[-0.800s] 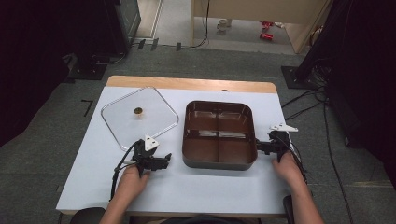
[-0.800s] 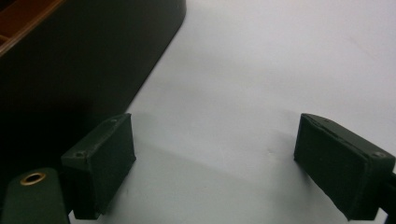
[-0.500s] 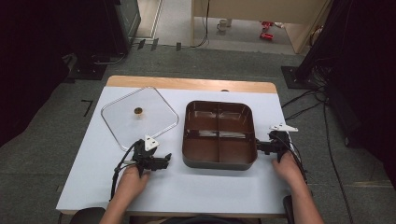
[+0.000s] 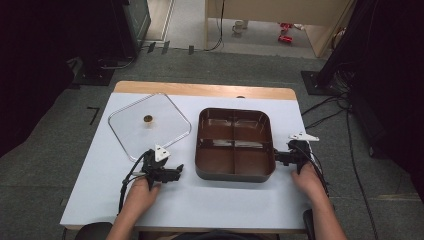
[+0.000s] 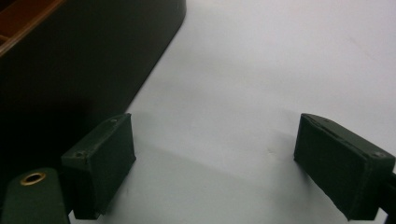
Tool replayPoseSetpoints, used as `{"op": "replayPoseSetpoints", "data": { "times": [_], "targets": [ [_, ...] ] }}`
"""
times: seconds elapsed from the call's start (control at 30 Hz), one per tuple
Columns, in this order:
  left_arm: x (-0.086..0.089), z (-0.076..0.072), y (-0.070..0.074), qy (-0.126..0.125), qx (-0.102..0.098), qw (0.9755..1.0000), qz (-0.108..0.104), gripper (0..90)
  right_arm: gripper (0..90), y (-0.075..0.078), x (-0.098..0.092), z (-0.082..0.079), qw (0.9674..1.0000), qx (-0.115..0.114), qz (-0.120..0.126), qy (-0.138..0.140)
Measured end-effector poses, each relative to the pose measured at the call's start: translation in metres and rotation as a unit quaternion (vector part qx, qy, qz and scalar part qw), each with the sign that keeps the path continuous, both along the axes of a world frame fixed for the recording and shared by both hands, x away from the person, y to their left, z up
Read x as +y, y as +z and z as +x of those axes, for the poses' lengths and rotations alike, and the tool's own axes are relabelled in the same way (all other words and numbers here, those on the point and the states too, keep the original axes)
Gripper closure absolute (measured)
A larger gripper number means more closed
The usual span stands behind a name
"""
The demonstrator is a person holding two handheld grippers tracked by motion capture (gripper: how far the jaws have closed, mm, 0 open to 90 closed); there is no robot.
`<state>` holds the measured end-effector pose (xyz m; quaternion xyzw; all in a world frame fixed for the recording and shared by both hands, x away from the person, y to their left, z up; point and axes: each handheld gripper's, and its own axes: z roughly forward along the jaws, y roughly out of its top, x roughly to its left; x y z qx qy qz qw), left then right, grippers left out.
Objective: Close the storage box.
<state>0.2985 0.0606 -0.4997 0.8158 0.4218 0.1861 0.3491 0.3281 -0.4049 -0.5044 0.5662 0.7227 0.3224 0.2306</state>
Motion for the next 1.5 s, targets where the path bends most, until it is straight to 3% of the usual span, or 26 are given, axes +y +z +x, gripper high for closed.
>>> {"op": "replayPoseSetpoints", "data": {
  "times": [0.7, 0.87, 0.97, 1.17, 1.23, 1.4, 1.5],
  "targets": [
    [0.0, 0.001, 0.0, 0.001, 0.001, 1.0, -0.002, 12.7, 11.8, 0.0, 0.0, 0.0, 1.0, 0.0, -0.001, 0.0],
    [-0.003, 0.0, 0.002, 0.022, 0.01, 0.9997, 0.001, 14.8, 11.9, 0.0, 0.0, 0.0, 1.0, 0.0, 0.0, 0.0],
    [-0.004, 0.003, 0.006, 0.015, 0.026, 0.9995, 0.012, 14.9, 11.9, 0.0, 0.0, 0.0, 1.0, 0.0, 0.001, 0.0],
    [-0.003, 0.005, 0.01, -0.001, 0.044, 0.999, 0.005, 15.9, 11.9, 0.0, 0.0, 0.0, 1.0, 0.0, 0.001, 0.0],
    [-0.002, 0.006, 0.013, -0.015, 0.051, 0.9986, 0.008, 22.6, 11.9, 0.0, 0.0, 0.0, 1.0, 0.0, 0.001, 0.0],
    [-0.001, 0.007, 0.018, -0.032, 0.053, 0.9981, -0.001, 24.5, 11.9, 0.0, 0.0, 0.0, 1.0, 0.0, 0.001, 0.0],
    [-0.001, 0.008, 0.024, -0.05, 0.042, 0.9979, -0.005, 24.8, 11.9, 0.0, 0.0, 0.0, 1.0, 0.0, 0.001, 0.0]
  ]
}}
